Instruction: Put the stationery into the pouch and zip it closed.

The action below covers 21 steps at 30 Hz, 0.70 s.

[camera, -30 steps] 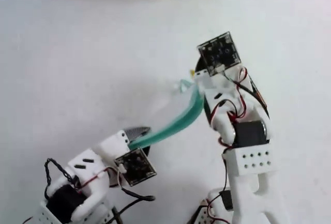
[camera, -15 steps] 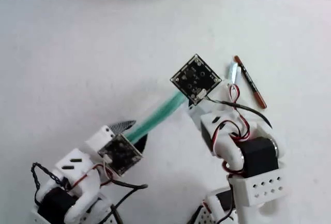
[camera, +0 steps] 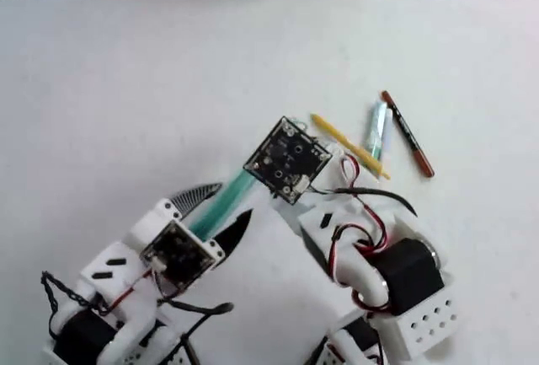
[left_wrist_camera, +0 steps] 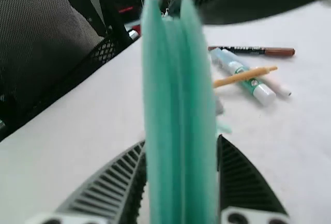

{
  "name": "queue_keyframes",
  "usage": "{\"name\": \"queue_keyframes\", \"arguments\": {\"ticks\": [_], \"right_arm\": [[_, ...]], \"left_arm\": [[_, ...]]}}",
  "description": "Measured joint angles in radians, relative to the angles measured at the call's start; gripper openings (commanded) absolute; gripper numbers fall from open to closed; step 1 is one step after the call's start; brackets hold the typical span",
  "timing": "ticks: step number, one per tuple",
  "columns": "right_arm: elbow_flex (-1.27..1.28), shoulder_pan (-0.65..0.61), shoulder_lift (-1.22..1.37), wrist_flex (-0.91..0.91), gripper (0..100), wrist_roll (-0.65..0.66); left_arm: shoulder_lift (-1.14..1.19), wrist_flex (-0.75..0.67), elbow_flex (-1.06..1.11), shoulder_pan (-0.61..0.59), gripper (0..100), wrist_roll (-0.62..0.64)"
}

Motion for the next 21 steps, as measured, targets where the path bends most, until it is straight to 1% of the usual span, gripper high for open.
{"name": "queue_keyframes", "arguments": {"ticks": [2,4,8,10,11,17,19,21], "right_arm": [[-0.002,-0.034,0.000,0.000,2.0,-0.043],[-0.003,-0.071,0.000,0.000,2.0,-0.061],[-0.003,-0.126,-0.008,0.000,2.0,-0.071],[-0.005,-0.135,-0.008,0.000,2.0,-0.071],[-0.005,-0.140,-0.009,0.000,2.0,-0.071],[-0.005,-0.146,-0.009,-0.002,2.6,-0.071],[-0.005,-0.147,-0.008,-0.002,5.9,-0.071],[-0.025,-0.127,-0.023,0.000,12.0,-0.071]], "left_arm": [[0.000,-0.008,-0.026,0.025,19,0.005],[0.000,-0.008,-0.052,0.037,16,0.008],[0.000,-0.015,-0.086,0.037,8,0.011],[0.000,-0.025,-0.086,0.037,3,0.011],[0.000,-0.026,-0.086,0.037,2,0.011],[0.002,-0.028,-0.086,0.038,2,0.012],[0.002,-0.028,-0.086,0.038,2,0.012],[0.009,-0.043,-0.086,0.038,2,0.012]]}}
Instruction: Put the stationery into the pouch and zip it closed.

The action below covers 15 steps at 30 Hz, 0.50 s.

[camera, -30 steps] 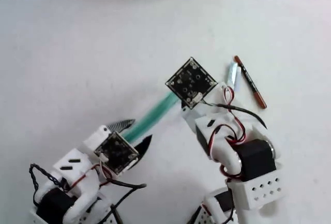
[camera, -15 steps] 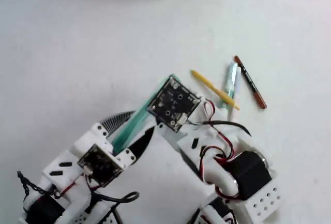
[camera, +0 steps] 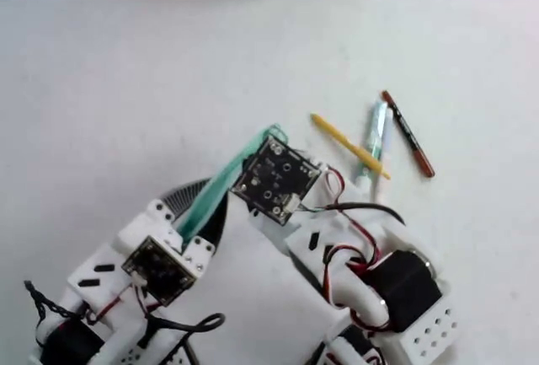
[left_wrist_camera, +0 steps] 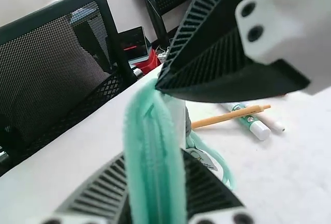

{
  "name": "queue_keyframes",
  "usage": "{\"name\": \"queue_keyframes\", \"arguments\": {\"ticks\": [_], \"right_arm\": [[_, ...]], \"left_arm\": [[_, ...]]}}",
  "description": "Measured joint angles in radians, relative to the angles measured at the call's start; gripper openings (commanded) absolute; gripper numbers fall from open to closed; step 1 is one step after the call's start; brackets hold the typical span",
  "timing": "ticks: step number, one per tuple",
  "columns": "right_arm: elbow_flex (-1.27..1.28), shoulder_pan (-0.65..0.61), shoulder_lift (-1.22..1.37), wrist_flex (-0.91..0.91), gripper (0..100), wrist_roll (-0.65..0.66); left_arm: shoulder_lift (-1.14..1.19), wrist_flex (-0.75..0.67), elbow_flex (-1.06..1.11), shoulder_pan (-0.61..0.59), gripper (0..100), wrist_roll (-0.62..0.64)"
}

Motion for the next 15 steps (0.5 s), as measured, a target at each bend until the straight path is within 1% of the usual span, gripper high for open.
{"name": "queue_keyframes", "arguments": {"ticks": [2,4,5,7,9,12,15], "right_arm": [[-0.034,0.069,-0.014,0.009,18.3,-0.020],[-0.063,0.199,-0.044,-0.008,23.0,-0.097],[-0.072,0.272,-0.071,-0.015,24.1,-0.143],[-0.072,0.390,-0.112,-0.021,24.1,-0.199],[-0.035,0.443,-0.137,-0.035,24.1,-0.207],[0.083,0.470,-0.169,-0.086,24.1,-0.187],[0.232,0.512,-0.216,-0.175,24.1,-0.157]], "left_arm": [[0.006,-0.046,0.003,0.000,2,0.000],[-0.008,-0.107,0.000,-0.015,2,0.000],[-0.009,-0.138,0.000,-0.025,2,0.002],[-0.009,-0.203,0.000,-0.034,2,0.048],[-0.005,-0.284,0.002,-0.032,2,0.130],[-0.011,-0.448,0.048,-0.032,2,0.249],[-0.009,-0.583,0.161,-0.034,2,0.311]]}}
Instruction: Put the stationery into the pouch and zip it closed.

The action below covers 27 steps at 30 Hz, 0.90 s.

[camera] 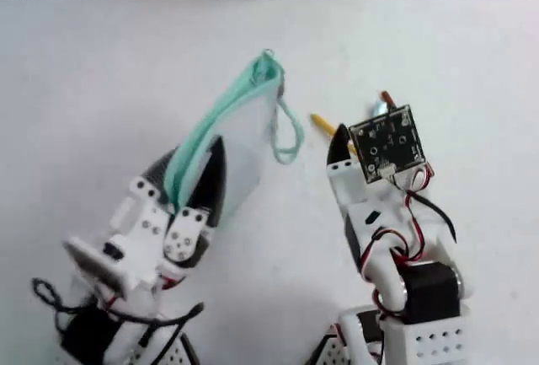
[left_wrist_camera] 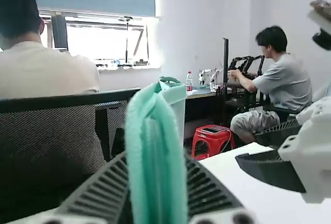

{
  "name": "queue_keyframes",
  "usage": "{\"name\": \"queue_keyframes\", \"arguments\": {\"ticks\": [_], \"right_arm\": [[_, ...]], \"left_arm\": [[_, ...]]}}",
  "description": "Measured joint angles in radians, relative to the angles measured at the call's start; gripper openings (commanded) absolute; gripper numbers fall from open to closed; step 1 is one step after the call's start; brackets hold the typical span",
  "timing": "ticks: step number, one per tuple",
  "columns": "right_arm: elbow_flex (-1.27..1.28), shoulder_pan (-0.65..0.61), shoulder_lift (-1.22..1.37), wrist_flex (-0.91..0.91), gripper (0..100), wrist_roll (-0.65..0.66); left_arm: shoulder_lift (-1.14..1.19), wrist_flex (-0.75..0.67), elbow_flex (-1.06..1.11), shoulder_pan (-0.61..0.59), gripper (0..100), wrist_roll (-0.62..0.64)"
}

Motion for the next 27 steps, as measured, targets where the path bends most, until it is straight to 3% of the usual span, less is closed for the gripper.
{"name": "queue_keyframes", "arguments": {"ticks": [7,11,19,27], "right_arm": [[0.376,0.034,-0.158,-0.347,24.3,0.014],[0.497,-0.020,-0.233,-0.417,24.3,0.015],[0.535,-0.126,-0.224,-0.499,24.4,0.083],[0.499,-0.133,0.049,-0.703,24.4,0.083]], "left_arm": [[0.014,-0.043,0.195,-0.006,2,0.020],[-0.003,-0.041,0.224,-0.009,2,0.020],[-0.003,-0.038,0.224,-0.009,2,0.020],[-0.003,-0.012,0.216,-0.009,2,0.020]]}}
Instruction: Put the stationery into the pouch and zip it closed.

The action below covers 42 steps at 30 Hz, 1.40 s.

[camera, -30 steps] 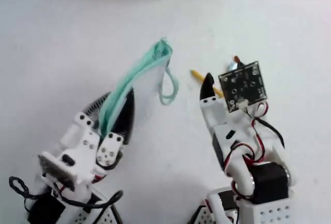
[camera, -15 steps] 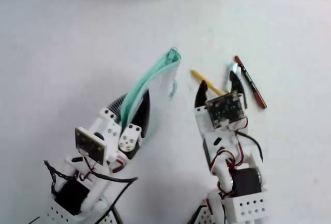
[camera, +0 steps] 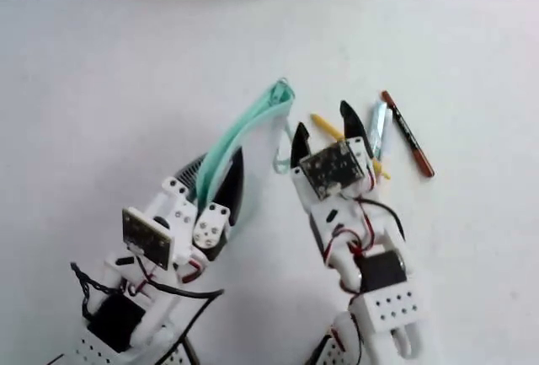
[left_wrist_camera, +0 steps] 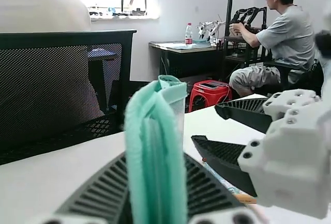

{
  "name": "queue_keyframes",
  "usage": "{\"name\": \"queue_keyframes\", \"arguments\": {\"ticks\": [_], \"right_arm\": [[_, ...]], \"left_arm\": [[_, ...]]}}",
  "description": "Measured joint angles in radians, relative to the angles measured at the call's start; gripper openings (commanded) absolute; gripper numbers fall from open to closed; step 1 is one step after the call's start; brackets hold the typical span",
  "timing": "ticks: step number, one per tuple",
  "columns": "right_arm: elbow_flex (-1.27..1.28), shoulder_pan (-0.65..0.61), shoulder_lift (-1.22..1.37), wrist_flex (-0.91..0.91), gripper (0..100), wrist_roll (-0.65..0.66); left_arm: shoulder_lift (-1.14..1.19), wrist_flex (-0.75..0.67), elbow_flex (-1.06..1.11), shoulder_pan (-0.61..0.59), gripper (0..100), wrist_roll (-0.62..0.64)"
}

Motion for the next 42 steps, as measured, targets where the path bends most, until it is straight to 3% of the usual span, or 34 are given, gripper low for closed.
{"name": "queue_keyframes", "arguments": {"ticks": [5,16,26,32,37,42], "right_arm": [[-0.126,0.003,0.196,0.003,24.4,-0.055],[-0.152,-0.043,0.209,0.015,24.4,-0.069],[-0.152,-0.041,0.201,0.017,24.4,-0.069],[-0.107,0.037,0.193,0.015,24.4,-0.069],[-0.003,0.021,0.193,0.015,24.4,0.048],[0.021,-0.009,0.193,0.015,24.4,0.071]], "left_arm": [[0.000,0.000,0.000,0.000,2,0.000],[0.000,0.021,-0.014,0.005,2,0.011],[-0.002,0.265,-0.152,0.120,2,0.041],[-0.002,0.304,-0.172,0.126,2,-0.055],[-0.002,0.304,-0.172,0.146,2,-0.075],[-0.002,0.304,-0.172,0.146,2,-0.075]]}}
